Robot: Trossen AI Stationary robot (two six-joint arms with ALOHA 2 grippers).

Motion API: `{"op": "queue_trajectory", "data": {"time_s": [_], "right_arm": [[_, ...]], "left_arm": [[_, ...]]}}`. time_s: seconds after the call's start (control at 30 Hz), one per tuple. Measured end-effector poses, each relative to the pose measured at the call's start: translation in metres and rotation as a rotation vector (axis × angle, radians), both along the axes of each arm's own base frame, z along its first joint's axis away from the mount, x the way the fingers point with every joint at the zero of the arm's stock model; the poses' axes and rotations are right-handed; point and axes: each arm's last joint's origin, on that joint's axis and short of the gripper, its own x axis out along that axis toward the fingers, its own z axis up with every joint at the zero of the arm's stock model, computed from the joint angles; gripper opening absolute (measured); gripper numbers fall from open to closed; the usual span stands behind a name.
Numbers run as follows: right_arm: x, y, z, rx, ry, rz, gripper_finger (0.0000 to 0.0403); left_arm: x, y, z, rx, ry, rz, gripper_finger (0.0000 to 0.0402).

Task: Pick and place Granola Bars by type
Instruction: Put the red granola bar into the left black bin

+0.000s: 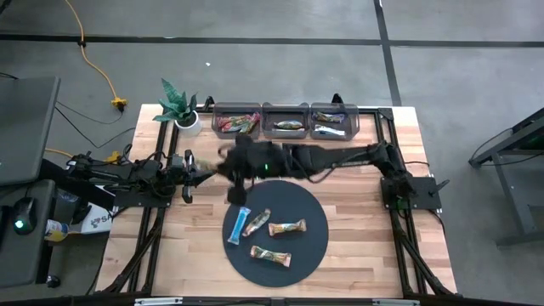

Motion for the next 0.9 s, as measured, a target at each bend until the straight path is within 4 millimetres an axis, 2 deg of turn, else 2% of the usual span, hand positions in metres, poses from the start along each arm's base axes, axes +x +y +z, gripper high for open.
{"op": "queue_trajectory", "data": {"time_s": [0.27,0.57,0.7,0.9], "right_arm": [[0.000,-0.086,0.004,-0.012,-0.040,-0.139,0.0031],[-0.019,-0.190,0.002,-0.017,-0.047,-0.228,0.0032],[-0.023,-0.226,-0.007,-0.005,-0.064,-0.224,0.0032],[-0.008,-0.261,-0.045,0.012,-0.093,-0.190,0.0032]], "left_arm": [[0.000,0.000,0.000,0.000,0.000,0.000,0.0001],[0.000,0.000,0.000,0.000,0.000,0.000,0.0001],[0.000,0.000,0.000,0.000,0.001,0.000,0.0001],[0.000,0.000,0.000,0.000,-0.001,0.002,0.0001]]}}
